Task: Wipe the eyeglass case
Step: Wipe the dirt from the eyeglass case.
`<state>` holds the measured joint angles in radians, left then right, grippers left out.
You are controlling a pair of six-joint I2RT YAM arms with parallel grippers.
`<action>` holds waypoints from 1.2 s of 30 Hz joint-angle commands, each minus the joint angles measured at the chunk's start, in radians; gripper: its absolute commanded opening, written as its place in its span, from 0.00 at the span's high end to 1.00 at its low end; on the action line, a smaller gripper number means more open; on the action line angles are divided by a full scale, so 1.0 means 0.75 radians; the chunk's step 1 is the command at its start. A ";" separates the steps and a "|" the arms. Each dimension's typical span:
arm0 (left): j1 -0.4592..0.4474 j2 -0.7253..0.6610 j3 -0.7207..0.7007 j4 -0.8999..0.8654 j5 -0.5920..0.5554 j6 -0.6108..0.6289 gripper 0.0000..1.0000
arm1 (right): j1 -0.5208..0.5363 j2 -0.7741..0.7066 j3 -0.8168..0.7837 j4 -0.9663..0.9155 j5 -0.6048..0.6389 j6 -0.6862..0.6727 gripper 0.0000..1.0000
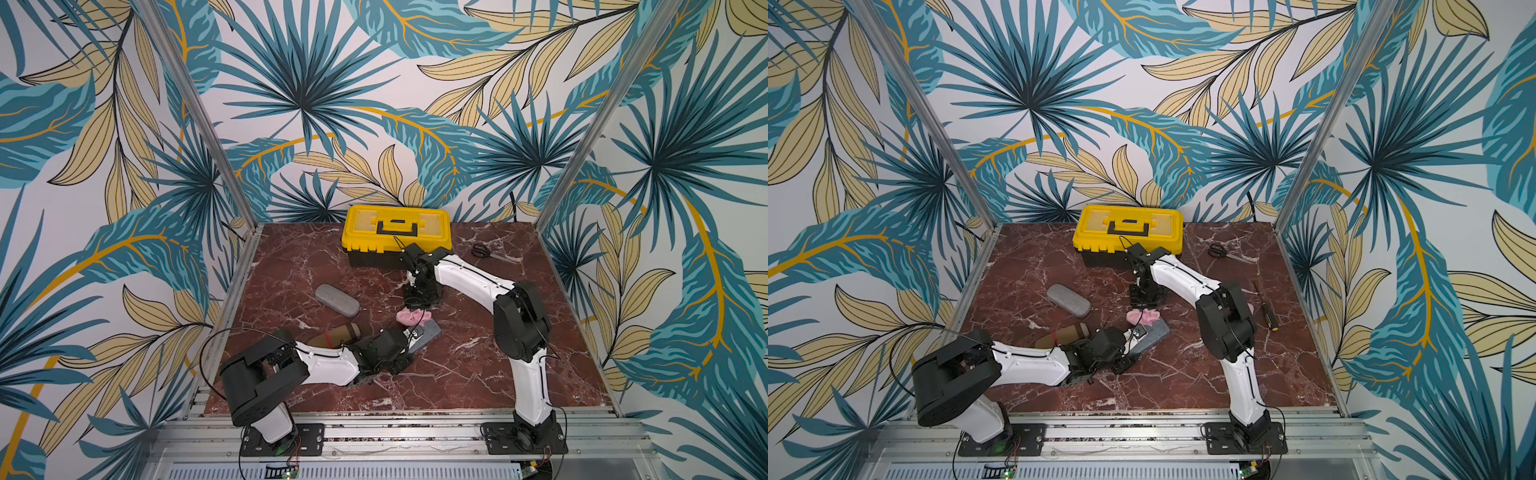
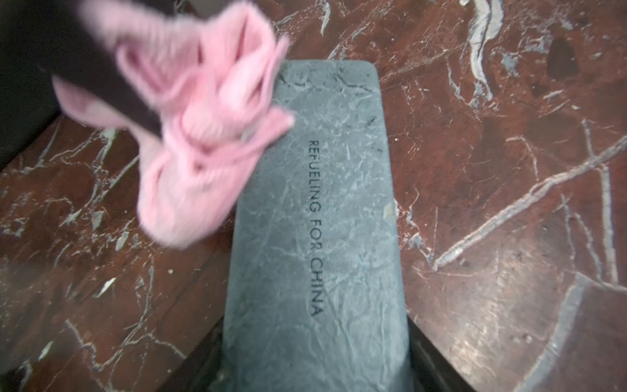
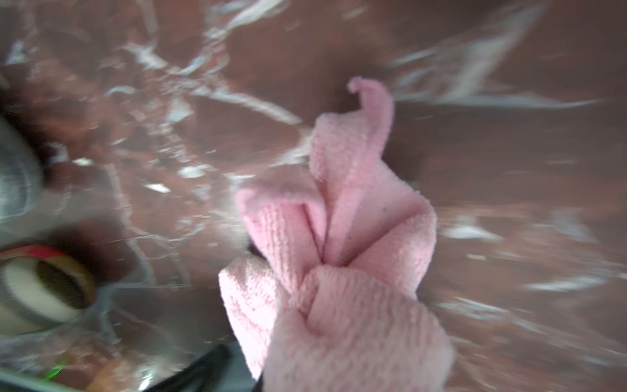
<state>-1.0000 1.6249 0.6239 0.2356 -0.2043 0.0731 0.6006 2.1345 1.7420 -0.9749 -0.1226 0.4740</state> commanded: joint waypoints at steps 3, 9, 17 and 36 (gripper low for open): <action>-0.008 -0.022 0.007 -0.017 -0.069 -0.008 0.81 | 0.074 0.103 -0.047 0.096 -0.226 0.156 1.00; -0.008 0.006 0.021 -0.065 -0.161 -0.058 0.85 | 0.067 0.008 -0.309 0.151 -0.273 0.144 1.00; 0.004 -0.004 -0.020 -0.121 -0.217 -0.114 0.86 | -0.239 -0.138 -0.476 0.028 0.189 -0.033 1.00; 0.041 0.020 0.017 -0.091 0.085 -0.102 0.85 | -0.198 -0.203 -0.324 0.153 -0.014 -0.209 1.00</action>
<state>-0.9726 1.6249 0.6254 0.2119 -0.2058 -0.0158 0.4423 1.9614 1.4437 -0.8482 -0.0898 0.3546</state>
